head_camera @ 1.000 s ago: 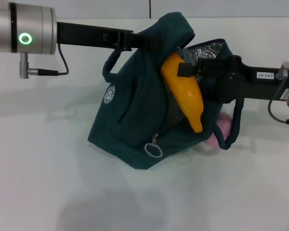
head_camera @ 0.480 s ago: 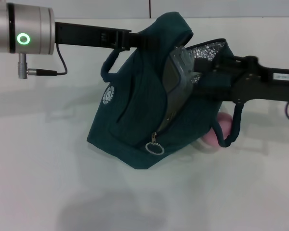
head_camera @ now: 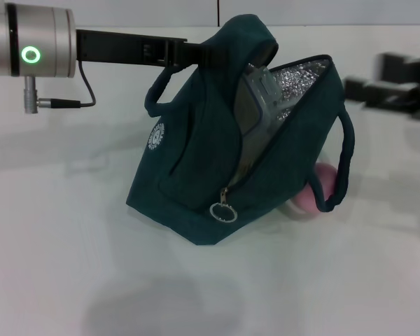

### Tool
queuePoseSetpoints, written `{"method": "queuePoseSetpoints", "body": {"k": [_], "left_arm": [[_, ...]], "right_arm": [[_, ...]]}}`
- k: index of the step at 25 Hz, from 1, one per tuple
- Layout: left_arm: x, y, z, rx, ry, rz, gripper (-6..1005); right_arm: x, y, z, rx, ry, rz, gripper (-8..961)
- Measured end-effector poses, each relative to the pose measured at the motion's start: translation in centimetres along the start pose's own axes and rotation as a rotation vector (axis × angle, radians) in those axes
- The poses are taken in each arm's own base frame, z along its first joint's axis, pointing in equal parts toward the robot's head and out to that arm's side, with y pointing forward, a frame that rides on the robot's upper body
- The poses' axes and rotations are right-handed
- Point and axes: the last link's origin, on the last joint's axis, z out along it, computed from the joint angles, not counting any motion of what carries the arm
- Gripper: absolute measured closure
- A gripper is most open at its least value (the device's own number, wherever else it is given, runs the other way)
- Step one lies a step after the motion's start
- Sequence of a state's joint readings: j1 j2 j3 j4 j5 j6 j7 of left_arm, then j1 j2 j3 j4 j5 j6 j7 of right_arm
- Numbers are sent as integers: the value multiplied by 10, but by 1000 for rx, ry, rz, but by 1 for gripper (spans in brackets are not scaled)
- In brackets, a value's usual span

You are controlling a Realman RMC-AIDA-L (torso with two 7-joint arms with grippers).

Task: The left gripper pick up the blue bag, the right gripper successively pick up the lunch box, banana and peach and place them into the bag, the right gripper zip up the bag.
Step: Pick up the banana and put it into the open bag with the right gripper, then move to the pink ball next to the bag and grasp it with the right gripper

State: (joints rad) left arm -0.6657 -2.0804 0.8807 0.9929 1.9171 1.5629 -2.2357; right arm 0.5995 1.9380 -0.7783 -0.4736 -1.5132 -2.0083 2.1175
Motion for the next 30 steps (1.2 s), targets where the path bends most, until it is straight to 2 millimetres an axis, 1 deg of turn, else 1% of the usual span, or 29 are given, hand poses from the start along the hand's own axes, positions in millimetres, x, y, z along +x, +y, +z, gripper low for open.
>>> {"method": "queuePoseSetpoints", "body": {"k": [3,5,6,9,11,13,16,19,20,21,23,24,25,30], "left_arm": [[-2,-1,-1,2,2,-7,942],[-3,-2,-2,5,9,-12,942],[-3,-3,-3,8,14,-16,942],[-5,-6,-4,13,26,-37,942],[-7,-9,-4,17,31,-52,942],[-8,-10,-4,18,31,-62,942],[-9,-10,-3,16,32,-68,942],[-8,-10,-2,13,33,-67,941],[-8,-9,-1,12,33,-65,941],[-6,-9,0,11,34,-62,941],[-6,-9,0,13,35,-61,941],[-5,-10,0,18,38,-59,941],[-4,-11,0,27,42,-57,941],[-5,-22,-10,88,64,-64,941]], "right_arm": [[-2,19,-16,-49,-14,-166,111],[-3,30,-31,-6,14,-257,111],[-4,33,-34,10,23,-279,111],[-5,48,-52,163,84,-401,111],[-6,56,-60,313,141,-470,111],[-9,64,-62,453,203,-525,112],[-13,68,-61,612,281,-558,112],[-19,66,-61,797,367,-555,113],[-19,66,-61,797,367,-555,114],[-23,61,-60,886,412,-544,114],[-27,52,-58,954,447,-531,114],[-27,52,-58,954,447,-531,115],[-29,43,-54,980,469,-519,115],[-32,22,-41,984,530,-474,131]]}}
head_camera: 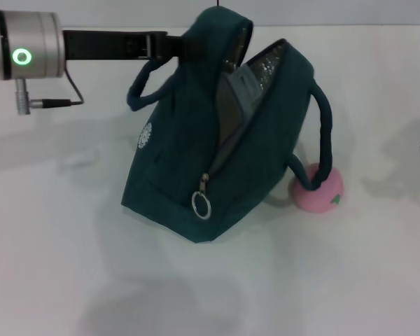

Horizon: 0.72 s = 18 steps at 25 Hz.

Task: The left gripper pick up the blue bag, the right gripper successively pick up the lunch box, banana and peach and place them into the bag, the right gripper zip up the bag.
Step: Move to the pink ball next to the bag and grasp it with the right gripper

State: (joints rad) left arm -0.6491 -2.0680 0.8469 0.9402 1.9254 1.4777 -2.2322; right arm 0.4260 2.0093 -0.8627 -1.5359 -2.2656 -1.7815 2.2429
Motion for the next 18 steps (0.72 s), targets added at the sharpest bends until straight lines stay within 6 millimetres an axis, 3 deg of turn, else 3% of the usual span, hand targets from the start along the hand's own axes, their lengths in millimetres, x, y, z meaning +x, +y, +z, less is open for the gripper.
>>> {"method": "queuePoseSetpoints", "body": {"k": [9,18], "left_arm": [[-9,-23,-16,73,21,-36,941],[-14,-28,-21,91,28,-42,941]], "right_arm": [[-15,-3,36,-90,86,25,159],[-41,6,78,-112,226,-3,187]]}}
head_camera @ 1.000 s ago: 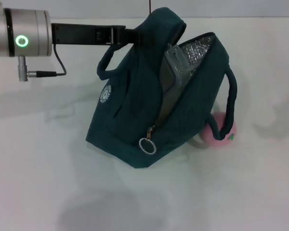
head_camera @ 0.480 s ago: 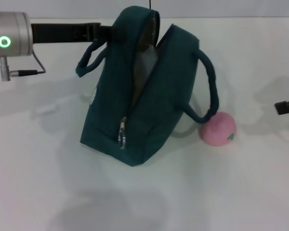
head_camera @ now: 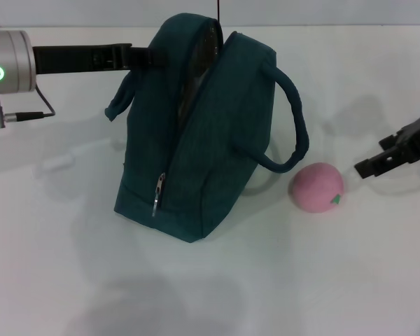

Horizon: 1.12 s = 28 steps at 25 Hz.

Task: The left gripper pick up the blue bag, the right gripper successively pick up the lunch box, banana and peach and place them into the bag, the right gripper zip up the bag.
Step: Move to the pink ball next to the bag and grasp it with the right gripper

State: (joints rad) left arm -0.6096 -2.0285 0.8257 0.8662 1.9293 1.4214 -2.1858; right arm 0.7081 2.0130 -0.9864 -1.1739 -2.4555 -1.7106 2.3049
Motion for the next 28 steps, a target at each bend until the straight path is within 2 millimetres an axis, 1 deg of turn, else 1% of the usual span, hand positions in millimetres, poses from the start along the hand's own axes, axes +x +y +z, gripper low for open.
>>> {"method": "queuePoseSetpoints", "body": {"k": [5,15,28], "left_arm": [[-1,-1,-1,2,0,-2,941],[-1,-1,-1,3,0,-1,941],[2,-1,0,10,7,6,940]], "right_arm": [[-9,1,13,-13,25,-9,202],[-19,6,44,-3,85,-65,234],[-27,12,63,-7,104,-104,274]]}}
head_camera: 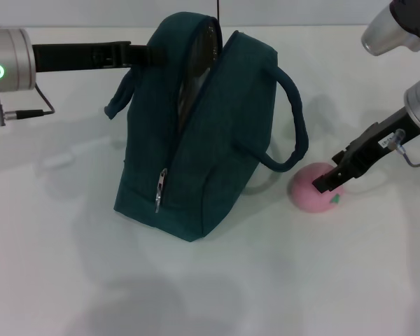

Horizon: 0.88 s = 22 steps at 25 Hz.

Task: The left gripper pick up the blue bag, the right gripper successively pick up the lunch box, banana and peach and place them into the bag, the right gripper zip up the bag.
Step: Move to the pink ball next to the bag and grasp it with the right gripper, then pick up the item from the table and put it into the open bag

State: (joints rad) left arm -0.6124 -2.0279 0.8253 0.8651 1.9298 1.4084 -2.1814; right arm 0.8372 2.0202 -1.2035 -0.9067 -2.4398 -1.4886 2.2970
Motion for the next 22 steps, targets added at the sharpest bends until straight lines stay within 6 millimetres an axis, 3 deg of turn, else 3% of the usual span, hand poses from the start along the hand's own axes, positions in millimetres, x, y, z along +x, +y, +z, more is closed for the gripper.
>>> {"method": "queuePoseSetpoints", "body": {"k": [8,13,19,22], "left_arm": [[0,1,1,-2,1,1,940],[0,0,0,-2,3,-2,940],[-2,0,-1,-1,4,-7,940],[-2,-1,-1,-1,5,-7,940]], "right_arm": [[0,0,5,-14,7,10,299],[3,-2,4,-7,8,19,534],[8,-8,-1,-7,-27,53,732],[13,-10,-9,-51,-63,77,781]]}}
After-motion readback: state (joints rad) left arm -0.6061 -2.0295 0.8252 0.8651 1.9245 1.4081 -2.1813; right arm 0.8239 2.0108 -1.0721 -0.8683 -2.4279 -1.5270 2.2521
